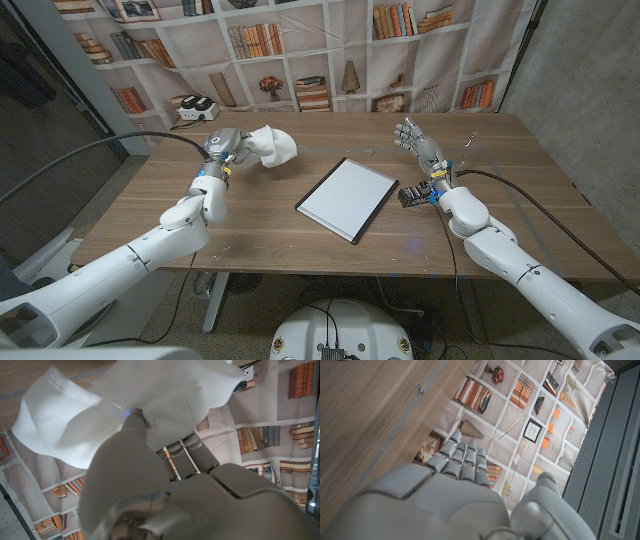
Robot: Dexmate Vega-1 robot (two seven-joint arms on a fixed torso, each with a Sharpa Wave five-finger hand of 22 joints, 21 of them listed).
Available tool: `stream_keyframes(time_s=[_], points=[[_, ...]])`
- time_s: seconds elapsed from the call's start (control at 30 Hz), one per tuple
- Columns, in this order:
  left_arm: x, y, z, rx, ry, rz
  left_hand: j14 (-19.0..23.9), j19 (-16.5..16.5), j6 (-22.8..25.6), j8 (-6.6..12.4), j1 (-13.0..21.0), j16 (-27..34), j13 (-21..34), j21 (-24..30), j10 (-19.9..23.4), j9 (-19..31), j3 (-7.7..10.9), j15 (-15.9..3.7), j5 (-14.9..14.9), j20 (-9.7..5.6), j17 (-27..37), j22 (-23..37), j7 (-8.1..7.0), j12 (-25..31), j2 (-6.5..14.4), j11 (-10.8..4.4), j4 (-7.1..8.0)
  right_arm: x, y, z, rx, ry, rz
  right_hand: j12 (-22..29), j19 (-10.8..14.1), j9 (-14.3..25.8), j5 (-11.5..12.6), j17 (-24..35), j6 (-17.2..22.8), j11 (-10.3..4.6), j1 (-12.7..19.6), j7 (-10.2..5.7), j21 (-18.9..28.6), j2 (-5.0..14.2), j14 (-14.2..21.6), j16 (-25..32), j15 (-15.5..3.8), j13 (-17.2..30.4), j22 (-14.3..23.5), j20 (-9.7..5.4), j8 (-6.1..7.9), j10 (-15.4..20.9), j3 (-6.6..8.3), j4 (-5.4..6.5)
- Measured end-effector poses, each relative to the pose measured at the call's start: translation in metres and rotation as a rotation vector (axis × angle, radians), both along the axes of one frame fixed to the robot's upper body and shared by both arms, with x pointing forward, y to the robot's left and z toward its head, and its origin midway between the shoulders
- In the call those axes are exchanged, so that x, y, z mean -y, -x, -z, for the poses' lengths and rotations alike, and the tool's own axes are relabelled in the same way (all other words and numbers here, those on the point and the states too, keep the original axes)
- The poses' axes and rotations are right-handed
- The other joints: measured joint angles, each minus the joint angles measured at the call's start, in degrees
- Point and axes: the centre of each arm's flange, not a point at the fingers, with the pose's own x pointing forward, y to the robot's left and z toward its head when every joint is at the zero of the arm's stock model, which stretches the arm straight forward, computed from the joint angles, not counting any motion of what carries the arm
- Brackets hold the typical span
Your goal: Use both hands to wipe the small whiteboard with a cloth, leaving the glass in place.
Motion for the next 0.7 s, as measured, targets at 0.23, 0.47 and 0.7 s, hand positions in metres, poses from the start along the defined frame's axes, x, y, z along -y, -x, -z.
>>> stream_keyframes(time_s=[0.23, 0.47, 0.7], points=[[0.010, 0.007, -0.001, 0.035, -0.031, 0.032, 0.0, -0.2, 0.9, 0.37, -1.0, -0.3, 0.2, 0.0, 0.0, 0.0, 0.09, 0.00, 0.0, -0.23, 0.2, 0.0, -0.30, -0.3, -0.1, 0.01, 0.40, 0.000, 0.007, 0.002, 0.028, 0.052, 0.051, 0.0, 0.2, 0.0, 0.0, 0.0, 0.7, -0.51, 0.3, -0.73, -0.5, 0.30, 0.0, -0.2, -0.41, 0.0, 0.0, -0.20, 0.00, 0.1, 0.00, 0.00], [0.020, 0.013, -0.003, 0.066, -0.059, 0.070, 0.0, -0.5, 0.9, 0.37, -1.0, -0.5, 0.4, 0.0, 0.0, 0.0, 0.09, 0.00, 0.0, 0.08, 0.2, 0.0, -0.30, -0.5, -0.1, 0.02, 0.40, -0.006, 0.012, 0.002, 0.068, 0.136, 0.119, 0.0, 0.2, 0.0, 0.0, 0.0, 0.7, -0.51, 0.3, -0.73, -0.5, 0.30, -0.3, -0.2, -0.72, 0.0, 0.0, -0.20, 0.00, 0.1, 0.00, 0.00], [0.029, 0.018, -0.004, 0.083, -0.082, 0.114, -0.7, -1.6, 0.6, 0.37, -1.0, -1.0, 0.4, -0.4, -0.1, 0.0, 0.33, 0.37, 0.0, 0.29, 0.6, 0.0, -0.01, -1.4, -0.1, 0.16, 0.63, -0.016, 0.015, 0.002, 0.103, 0.252, 0.179, -0.5, 0.2, 0.0, 0.0, 0.0, 1.0, -1.12, 0.5, -0.96, -0.9, 0.53, -0.5, -0.2, -0.93, 0.0, 0.0, -0.19, 0.00, -0.5, 0.01, -0.33]])
